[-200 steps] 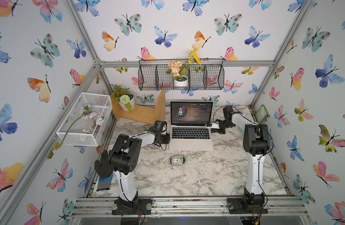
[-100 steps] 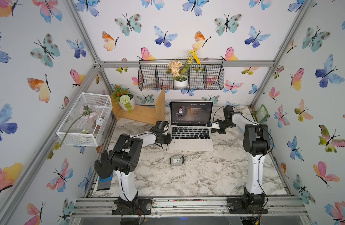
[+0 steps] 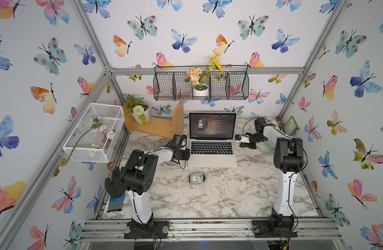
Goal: Remove the wireless mouse receiver from the laptop
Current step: Take out the USB plug from the USB port, then adjust the USB plug.
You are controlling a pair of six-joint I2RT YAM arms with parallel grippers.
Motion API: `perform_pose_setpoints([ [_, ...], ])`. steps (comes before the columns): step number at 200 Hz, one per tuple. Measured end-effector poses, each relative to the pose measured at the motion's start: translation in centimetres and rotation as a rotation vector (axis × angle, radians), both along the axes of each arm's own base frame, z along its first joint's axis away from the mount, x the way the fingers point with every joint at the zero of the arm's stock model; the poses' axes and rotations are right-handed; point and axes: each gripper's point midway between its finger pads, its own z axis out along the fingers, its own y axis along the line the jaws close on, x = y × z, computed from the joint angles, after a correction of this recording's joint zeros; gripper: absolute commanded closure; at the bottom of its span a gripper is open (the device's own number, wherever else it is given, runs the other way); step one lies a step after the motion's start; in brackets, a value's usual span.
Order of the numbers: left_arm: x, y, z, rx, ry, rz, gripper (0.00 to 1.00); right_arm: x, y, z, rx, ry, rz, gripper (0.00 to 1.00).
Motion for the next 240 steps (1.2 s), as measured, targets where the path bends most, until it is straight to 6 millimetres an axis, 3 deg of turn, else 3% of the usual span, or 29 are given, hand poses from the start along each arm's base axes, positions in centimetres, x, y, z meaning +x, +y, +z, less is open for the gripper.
perform_pose_setpoints([
  [18,-0.8,0.9,3.1,-0.007,-0.049,0.034,0.71,-1.1,0.1,1.6,0.014,0.003,-0.013,0.98],
  [25,-0.9,1.0,4.9,-0.024,-0.09,0.046,0.7,-1.5,0.3,2.6,0.027,-0.004,-0.018,0.98],
  [26,-0.9,1.0,6.1,-0.035,-0.117,0.049,0.69,-1.6,0.3,2.8,0.03,-0.005,-0.02,0.98],
  [35,-0.8,1.1,9.3,-0.073,-0.192,0.064,0.64,-2.1,0.6,4.6,0.051,-0.026,-0.024,0.98],
  [55,-1.0,1.6,16.7,-0.214,-0.371,0.093,0.51,-3.5,1.9,10.1,0.111,-0.111,-0.032,0.98],
  [74,-2.0,2.7,20.3,-0.405,-0.447,0.096,0.36,-5.3,4.5,15.6,0.175,-0.2,-0.004,0.98],
  [100,-3.2,4.5,19.8,-0.591,-0.391,0.106,0.35,-9.6,9.9,20.7,0.282,-0.24,0.085,0.97],
  [116,-4.5,3.2,19.5,-0.685,-0.304,0.04,0.34,-12.8,13.1,22.1,0.329,-0.221,0.147,0.98],
  [141,-6.7,0.8,21.8,-0.843,-0.237,-0.114,0.34,-18.1,17.6,23.1,0.39,-0.165,0.249,0.98],
  [164,-8.7,-0.4,23.7,-0.94,-0.191,-0.239,0.34,-21.8,19.7,24.6,0.457,-0.128,0.3,0.98],
  [181,-9.9,-1.0,24.4,-0.971,-0.163,-0.304,0.29,-22.8,20.5,26.2,0.506,-0.125,0.285,0.98],
  [204,-11.4,-2.2,24.9,-0.994,-0.123,-0.37,0.32,-23.5,22.3,28.3,0.578,-0.132,0.264,0.98],
  [240,-13.0,-4.0,25.3,-1.017,-0.073,-0.427,0.35,-26.1,25.7,29.0,0.614,-0.1,0.302,0.98],
])
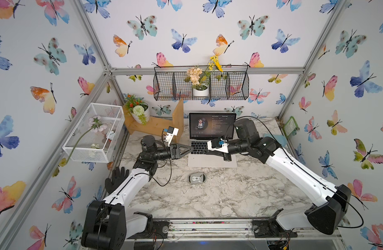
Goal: Remove the wireless mouse receiver from the laptop
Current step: Adjust the USB plug.
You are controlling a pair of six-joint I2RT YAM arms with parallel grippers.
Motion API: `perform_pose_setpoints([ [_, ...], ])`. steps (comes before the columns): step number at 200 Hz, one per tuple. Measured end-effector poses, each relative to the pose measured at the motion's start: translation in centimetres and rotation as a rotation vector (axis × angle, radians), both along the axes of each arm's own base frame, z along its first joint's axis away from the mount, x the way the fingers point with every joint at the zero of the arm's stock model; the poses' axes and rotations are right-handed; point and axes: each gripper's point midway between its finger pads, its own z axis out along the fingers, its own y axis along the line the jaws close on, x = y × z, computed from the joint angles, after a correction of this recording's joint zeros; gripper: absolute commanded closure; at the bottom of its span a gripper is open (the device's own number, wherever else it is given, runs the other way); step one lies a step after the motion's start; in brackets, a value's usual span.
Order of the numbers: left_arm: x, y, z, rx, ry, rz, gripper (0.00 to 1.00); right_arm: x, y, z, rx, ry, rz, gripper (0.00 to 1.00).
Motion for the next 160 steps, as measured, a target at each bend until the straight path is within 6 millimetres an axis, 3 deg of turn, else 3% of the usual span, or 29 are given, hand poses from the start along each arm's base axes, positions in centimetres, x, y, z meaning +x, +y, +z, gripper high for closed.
perform_pose_setpoints([
  [75,-1.2,-0.9,1.1,-0.022,-0.019,-0.039,0.4,3.0,0.5,-1.1,-0.049,0.024,-0.155,0.98],
  [160,-2.1,-1.7,1.6,-0.061,-0.009,-0.071,0.43,3.0,1.6,-1.8,-0.109,-0.015,-0.198,0.98],
])
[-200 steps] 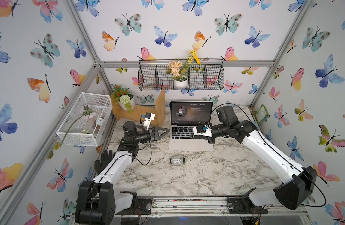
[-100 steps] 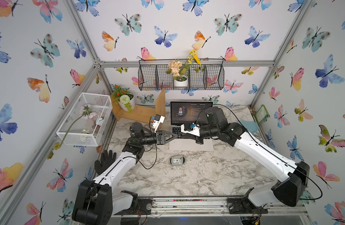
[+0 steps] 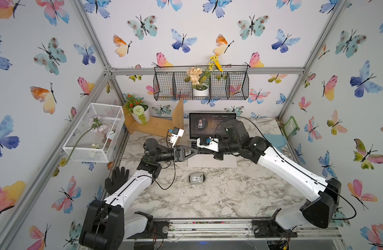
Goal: Remove the wireless mouse receiver from the laptop
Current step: Adjust the USB plug.
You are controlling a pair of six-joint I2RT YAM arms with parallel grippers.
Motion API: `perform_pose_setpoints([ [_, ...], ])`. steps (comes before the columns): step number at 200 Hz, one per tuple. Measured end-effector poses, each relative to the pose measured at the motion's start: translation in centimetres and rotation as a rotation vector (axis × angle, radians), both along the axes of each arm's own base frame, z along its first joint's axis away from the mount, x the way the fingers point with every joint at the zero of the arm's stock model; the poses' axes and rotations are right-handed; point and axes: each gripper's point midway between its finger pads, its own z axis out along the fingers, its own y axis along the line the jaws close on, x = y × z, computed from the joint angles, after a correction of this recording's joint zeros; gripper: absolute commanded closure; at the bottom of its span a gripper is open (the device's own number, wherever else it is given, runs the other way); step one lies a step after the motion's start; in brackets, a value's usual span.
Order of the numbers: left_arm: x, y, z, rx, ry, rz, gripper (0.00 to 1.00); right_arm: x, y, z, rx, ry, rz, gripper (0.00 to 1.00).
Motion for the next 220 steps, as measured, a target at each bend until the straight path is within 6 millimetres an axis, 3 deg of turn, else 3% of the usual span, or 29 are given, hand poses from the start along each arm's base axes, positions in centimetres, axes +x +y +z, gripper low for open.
perform_pose_setpoints([
  [85,0.3,0.0,-1.0,0.021,0.024,0.01,0.58,-0.4,1.0,-0.3,-0.032,-0.037,0.005,0.98],
  [169,0.6,-0.1,-1.8,0.04,0.047,0.019,0.79,-0.2,0.9,-0.6,-0.055,-0.054,-0.015,0.98],
  [220,0.7,0.0,-2.1,0.05,0.055,0.025,0.84,0.0,0.7,-0.7,-0.064,-0.06,-0.029,0.98],
])
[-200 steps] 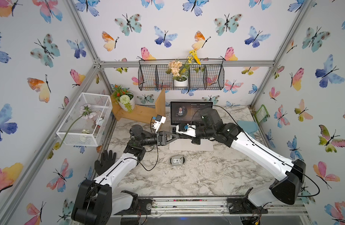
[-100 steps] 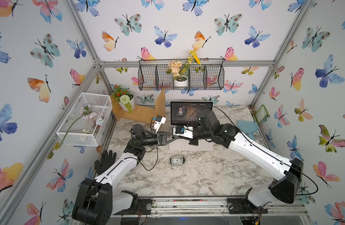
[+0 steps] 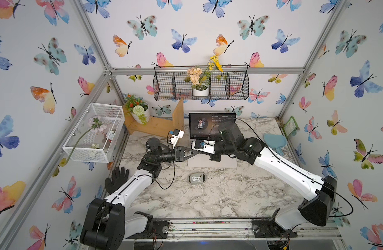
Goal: Remove the wireless mouse receiver from the laptop
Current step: Adjust the USB plug.
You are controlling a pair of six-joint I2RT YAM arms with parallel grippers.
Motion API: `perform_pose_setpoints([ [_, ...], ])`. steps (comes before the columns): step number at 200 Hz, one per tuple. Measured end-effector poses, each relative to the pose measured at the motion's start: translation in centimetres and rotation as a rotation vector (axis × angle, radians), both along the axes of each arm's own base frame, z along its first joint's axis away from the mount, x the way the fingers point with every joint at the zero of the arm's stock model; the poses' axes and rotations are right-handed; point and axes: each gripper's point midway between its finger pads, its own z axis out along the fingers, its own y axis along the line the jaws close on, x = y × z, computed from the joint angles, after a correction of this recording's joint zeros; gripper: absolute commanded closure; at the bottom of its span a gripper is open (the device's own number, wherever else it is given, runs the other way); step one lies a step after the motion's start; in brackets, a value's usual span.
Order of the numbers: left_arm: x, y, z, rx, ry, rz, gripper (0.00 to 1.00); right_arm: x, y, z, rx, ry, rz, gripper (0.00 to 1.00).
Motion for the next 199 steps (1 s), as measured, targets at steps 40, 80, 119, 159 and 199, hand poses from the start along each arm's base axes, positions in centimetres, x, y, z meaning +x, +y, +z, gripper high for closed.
perform_pose_setpoints([
  [40,0.02,0.0,-0.18,0.004,0.006,0.001,0.87,0.03,-0.05,-0.08,-0.005,-0.001,-0.004,0.98],
  [80,0.06,0.03,-0.15,0.004,0.013,0.002,0.89,0.07,-0.04,-0.07,-0.006,-0.004,-0.007,0.98],
  [119,0.11,0.06,-0.17,0.003,0.027,0.005,0.99,0.16,-0.02,-0.04,-0.008,-0.011,-0.013,0.97],
  [159,0.15,0.08,-0.13,0.001,0.032,0.007,1.0,0.44,0.05,0.14,-0.004,-0.024,-0.022,0.96],
  [199,0.14,0.08,-0.12,0.001,0.036,0.007,1.0,0.58,0.09,0.11,-0.005,-0.027,-0.026,0.97],
])
